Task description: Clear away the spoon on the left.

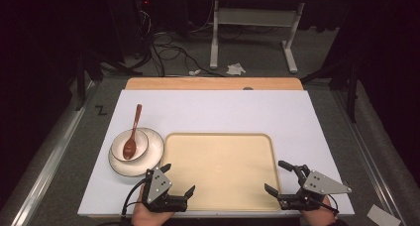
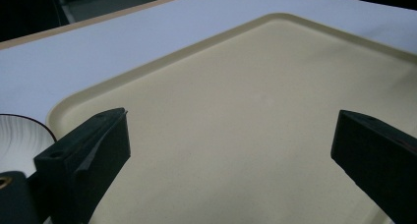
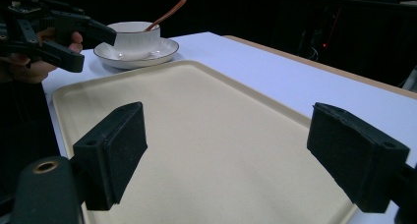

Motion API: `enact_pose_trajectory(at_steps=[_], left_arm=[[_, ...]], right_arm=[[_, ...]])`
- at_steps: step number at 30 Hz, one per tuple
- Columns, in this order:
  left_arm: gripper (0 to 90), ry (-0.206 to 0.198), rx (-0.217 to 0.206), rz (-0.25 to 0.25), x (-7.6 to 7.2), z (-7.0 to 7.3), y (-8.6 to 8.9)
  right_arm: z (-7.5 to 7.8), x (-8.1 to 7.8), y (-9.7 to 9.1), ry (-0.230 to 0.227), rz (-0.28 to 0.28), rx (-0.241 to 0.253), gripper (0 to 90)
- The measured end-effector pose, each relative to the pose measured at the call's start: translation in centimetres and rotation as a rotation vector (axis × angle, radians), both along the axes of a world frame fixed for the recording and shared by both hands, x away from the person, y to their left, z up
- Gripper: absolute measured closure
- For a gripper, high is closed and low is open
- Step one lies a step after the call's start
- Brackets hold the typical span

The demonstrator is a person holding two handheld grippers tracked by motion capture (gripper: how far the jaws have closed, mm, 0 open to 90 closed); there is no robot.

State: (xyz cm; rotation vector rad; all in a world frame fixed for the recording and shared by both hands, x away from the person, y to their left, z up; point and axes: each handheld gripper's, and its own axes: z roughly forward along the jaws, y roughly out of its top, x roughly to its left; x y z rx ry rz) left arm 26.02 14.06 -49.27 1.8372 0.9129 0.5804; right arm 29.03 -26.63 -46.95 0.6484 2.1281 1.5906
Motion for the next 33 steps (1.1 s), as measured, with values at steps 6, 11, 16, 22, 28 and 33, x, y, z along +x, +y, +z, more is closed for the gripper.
enact_pose_trajectory(at_steps=[6, 11, 16, 22, 28, 33], left_arm=[[1.8, 0.002, 0.003, 0.001, 0.1, 0.1, 0.8], [1.9, -0.013, 0.009, -0.003, 0.0, 0.4, 0.8], [2.4, -0.009, 0.010, -0.002, 0.1, 0.3, 0.9], [4.5, -0.008, 0.008, 0.004, 0.1, 0.3, 1.2], [7.1, -0.003, -0.002, 0.011, 0.1, 0.4, 1.5], [8.8, 0.006, -0.013, 0.010, 0.2, 0.4, 1.6]], right_arm=[[-0.1, -0.1, 0.4, 0.000, 0.007, -0.009, 16.3], [-0.1, -0.2, 0.3, 0.008, 0.005, -0.005, 16.3], [-0.1, 0.0, 0.2, 0.006, 0.005, -0.003, 16.2], [-0.1, 0.0, 0.2, 0.005, 0.010, -0.002, 16.2], [-0.1, 0.0, 0.3, 0.000, 0.016, -0.005, 16.2], [-0.2, 0.0, 0.3, 0.007, 0.012, -0.002, 16.2]])
